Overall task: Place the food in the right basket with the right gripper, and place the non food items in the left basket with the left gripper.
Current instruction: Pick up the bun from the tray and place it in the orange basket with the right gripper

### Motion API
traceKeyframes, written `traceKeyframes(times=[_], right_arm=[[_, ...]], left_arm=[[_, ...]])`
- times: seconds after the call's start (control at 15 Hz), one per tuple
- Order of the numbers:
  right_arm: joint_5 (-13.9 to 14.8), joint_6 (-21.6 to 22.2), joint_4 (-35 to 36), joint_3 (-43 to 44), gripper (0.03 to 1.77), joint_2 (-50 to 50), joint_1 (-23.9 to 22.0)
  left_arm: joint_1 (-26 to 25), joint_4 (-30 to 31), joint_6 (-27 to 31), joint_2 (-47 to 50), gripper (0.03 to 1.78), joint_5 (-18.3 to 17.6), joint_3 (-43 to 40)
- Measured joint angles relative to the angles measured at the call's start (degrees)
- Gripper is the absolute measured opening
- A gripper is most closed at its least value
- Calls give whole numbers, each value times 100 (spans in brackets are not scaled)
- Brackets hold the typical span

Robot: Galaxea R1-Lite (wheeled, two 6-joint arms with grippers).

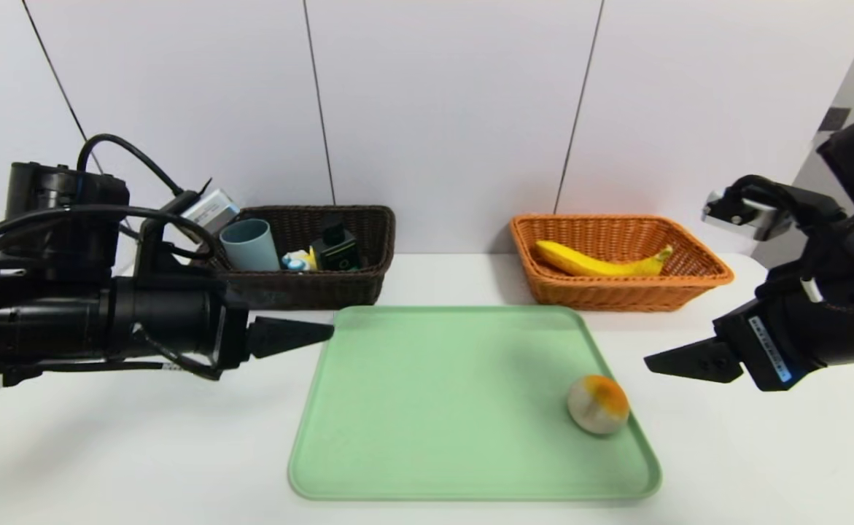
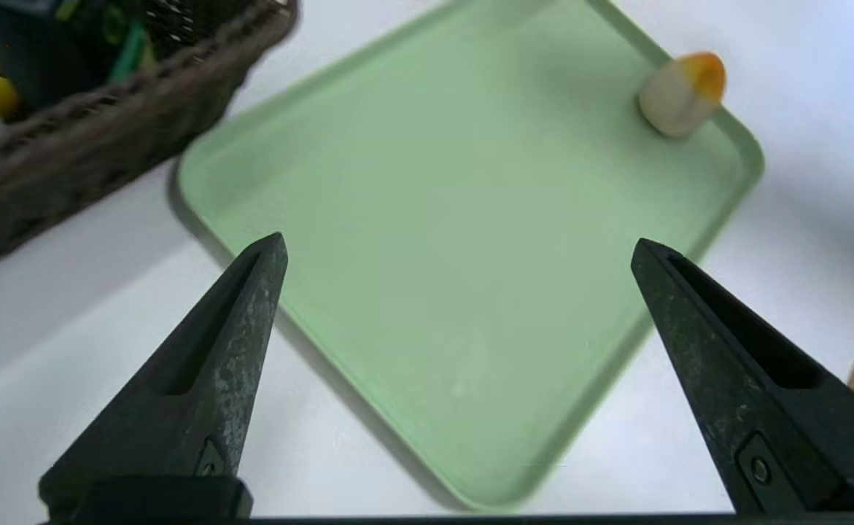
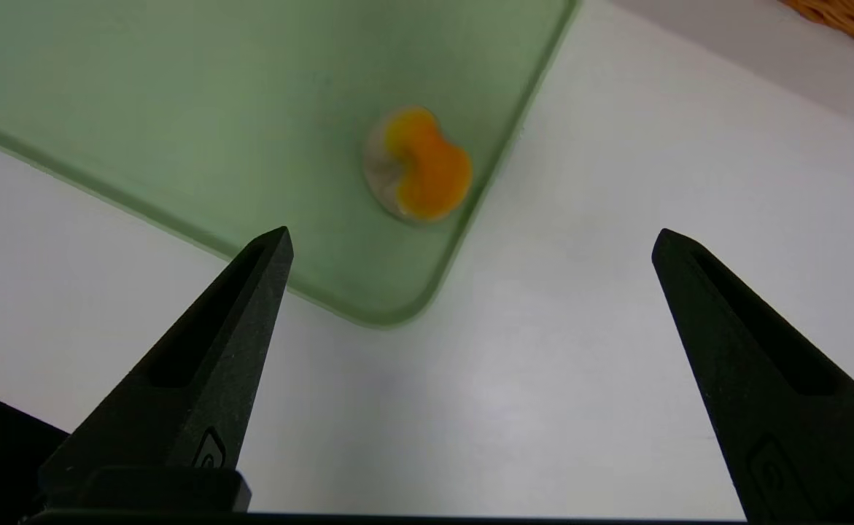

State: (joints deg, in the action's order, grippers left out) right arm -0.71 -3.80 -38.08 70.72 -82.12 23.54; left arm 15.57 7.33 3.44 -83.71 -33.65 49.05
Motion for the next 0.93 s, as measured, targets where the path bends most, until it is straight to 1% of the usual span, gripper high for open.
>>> traceKeyframes(times=[0.2,0.33,0.4,0.53,0.6,0.93], right_arm=[[-138,-11,0,216,170,-471,190],[-229,-27,29,312,170,-772,230],[-235,-29,149,343,170,-918,236],[-251,-121,385,351,170,-1179,243],[-249,-187,399,354,170,-1279,245],[-246,-380,400,139,170,-1607,278]], left_arm=[[245,-16,48,384,168,-48,-304],[444,-20,41,594,169,-96,-411],[549,-22,35,662,169,-183,-433],[636,-13,22,753,169,-530,-440],[651,0,26,778,169,-572,-435],[667,35,30,825,169,-552,-477]])
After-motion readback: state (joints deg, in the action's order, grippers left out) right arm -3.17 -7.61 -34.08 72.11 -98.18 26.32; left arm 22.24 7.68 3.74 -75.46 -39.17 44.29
